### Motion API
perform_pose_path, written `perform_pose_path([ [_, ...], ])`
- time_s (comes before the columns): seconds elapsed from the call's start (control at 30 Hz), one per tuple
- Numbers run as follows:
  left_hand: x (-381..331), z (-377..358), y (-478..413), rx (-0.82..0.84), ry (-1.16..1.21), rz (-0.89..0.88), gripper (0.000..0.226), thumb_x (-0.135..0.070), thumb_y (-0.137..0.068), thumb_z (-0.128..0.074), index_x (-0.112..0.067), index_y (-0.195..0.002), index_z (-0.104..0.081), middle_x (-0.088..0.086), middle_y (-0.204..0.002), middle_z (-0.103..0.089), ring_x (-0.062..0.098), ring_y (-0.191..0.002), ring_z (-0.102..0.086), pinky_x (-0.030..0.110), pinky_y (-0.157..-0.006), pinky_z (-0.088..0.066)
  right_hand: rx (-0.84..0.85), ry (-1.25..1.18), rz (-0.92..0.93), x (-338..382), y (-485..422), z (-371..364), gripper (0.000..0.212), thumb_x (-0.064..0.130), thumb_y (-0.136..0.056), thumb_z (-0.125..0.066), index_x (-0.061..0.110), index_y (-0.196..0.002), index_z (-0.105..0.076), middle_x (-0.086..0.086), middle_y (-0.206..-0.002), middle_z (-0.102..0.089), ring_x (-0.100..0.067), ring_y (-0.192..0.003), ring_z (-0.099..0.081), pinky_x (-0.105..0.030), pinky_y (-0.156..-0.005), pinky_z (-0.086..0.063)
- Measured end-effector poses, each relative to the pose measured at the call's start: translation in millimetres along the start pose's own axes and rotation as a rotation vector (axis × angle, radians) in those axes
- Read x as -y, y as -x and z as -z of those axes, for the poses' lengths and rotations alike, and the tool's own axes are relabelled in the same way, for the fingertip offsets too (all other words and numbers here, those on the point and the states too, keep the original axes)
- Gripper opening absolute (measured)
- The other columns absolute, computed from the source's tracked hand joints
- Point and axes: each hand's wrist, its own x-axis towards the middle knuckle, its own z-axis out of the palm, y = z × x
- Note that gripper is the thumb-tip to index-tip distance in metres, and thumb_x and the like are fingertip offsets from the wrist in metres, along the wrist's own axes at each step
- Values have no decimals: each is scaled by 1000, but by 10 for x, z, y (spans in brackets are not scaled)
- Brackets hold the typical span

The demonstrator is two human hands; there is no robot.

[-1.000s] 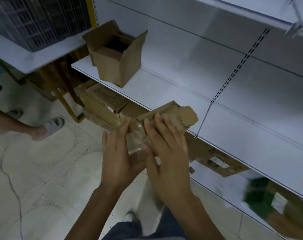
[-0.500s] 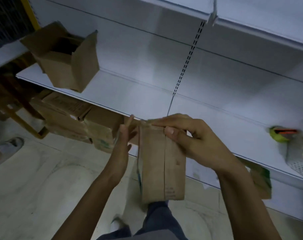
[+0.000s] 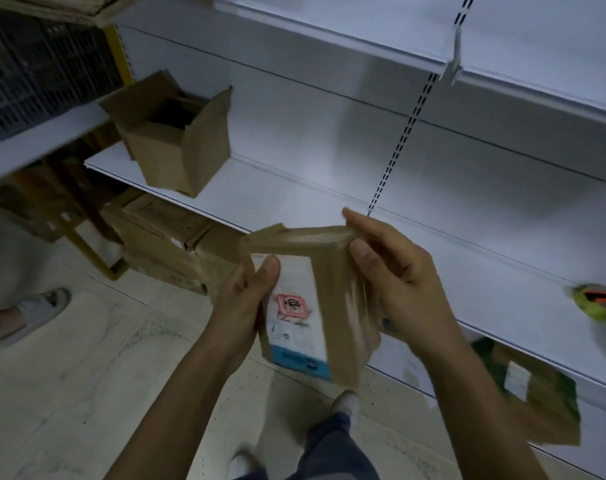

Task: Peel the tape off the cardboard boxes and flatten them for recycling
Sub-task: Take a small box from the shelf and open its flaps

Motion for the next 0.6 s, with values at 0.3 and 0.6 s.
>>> perform_pose_path([
  [0.3, -209, -15, 346, -54, 148, -58, 92, -73, -38, -79, -18, -109, -60, 3, -94, -74, 17, -83, -72, 26, -64, -57, 42, -10, 162, 15, 50, -238, 40, 39, -72, -70, 30, -110, -62, 27, -133, -46, -12, -112, -59, -25, -73, -58],
  [0.6, -522, 30, 401, -345, 14, -281, 25, -26, -71, -64, -23, -96, -65, -14, -86, -72, 4, -84, -68, 21, -72, -55, -179, 554, 347, 122, 5, -472, 53, 70, -79, -49, 36, -120, -50, -11, -148, -40, -29, -139, -34, -52, -109, -31],
])
